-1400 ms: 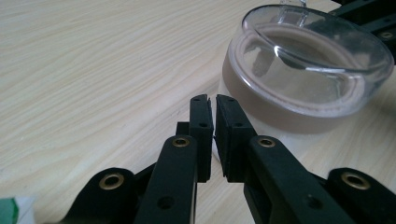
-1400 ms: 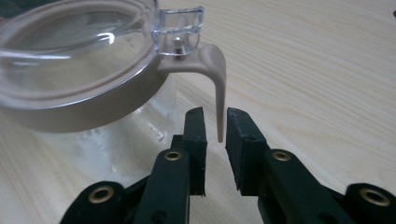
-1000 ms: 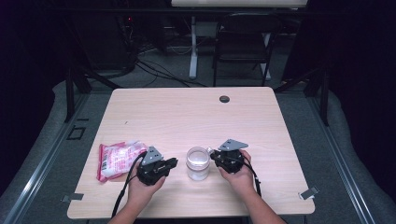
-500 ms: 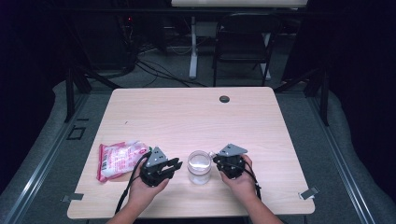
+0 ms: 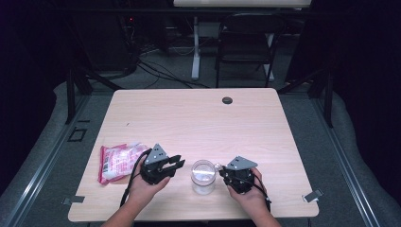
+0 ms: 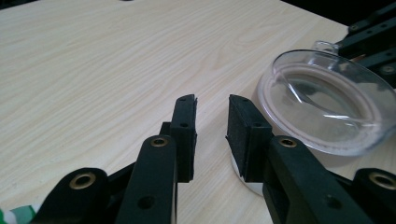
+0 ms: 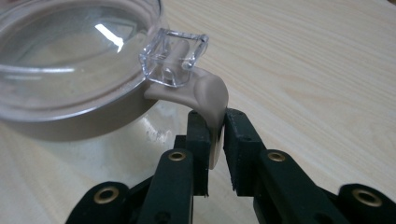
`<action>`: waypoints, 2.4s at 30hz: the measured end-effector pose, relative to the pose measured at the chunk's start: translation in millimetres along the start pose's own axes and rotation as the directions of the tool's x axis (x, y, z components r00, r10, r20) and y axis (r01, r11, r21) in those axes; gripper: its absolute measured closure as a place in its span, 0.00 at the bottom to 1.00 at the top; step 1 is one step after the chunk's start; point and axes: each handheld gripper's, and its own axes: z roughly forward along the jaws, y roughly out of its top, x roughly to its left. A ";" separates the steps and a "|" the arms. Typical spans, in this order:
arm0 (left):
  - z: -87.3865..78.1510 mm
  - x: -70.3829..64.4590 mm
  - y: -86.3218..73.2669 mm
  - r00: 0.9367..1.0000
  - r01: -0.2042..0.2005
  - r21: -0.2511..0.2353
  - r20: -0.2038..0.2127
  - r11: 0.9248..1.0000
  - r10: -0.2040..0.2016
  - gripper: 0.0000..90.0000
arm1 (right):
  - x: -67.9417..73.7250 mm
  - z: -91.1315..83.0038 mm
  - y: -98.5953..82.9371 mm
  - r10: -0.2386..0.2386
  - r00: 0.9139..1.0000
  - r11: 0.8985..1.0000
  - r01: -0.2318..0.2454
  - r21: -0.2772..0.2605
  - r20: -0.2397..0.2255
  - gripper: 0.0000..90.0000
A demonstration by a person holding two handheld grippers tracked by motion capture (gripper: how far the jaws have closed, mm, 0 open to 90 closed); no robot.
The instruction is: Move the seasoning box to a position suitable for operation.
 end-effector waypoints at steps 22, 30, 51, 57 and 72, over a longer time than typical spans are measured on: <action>-13.5 -4.6 -5.9 1.000 0.010 -0.002 -0.005 1.000 -0.010 0.82 | 2.5 -58.6 14.3 0.097 0.995 0.991 -0.098 -0.092 -0.018 0.78; -12.3 -5.5 -9.2 1.000 0.001 0.008 -0.018 1.000 -0.001 0.84 | 1.8 -52.5 40.0 0.119 0.991 0.987 -0.124 -0.099 -0.055 0.80; -18.5 -18.1 -13.0 1.000 -0.028 0.012 -0.005 1.000 0.029 0.95 | 10.5 -35.6 42.9 0.106 0.992 0.991 -0.112 -0.077 -0.075 0.84; -17.9 -21.6 -15.0 0.999 -0.040 0.019 0.012 0.999 0.040 0.95 | 9.8 -34.8 39.3 0.107 0.993 0.992 -0.110 -0.061 -0.053 0.86; -13.8 -31.5 -14.5 0.996 -0.080 0.046 0.035 0.996 0.078 1.00 | 7.2 -33.8 35.7 0.140 0.988 0.986 -0.146 -0.082 -0.069 0.90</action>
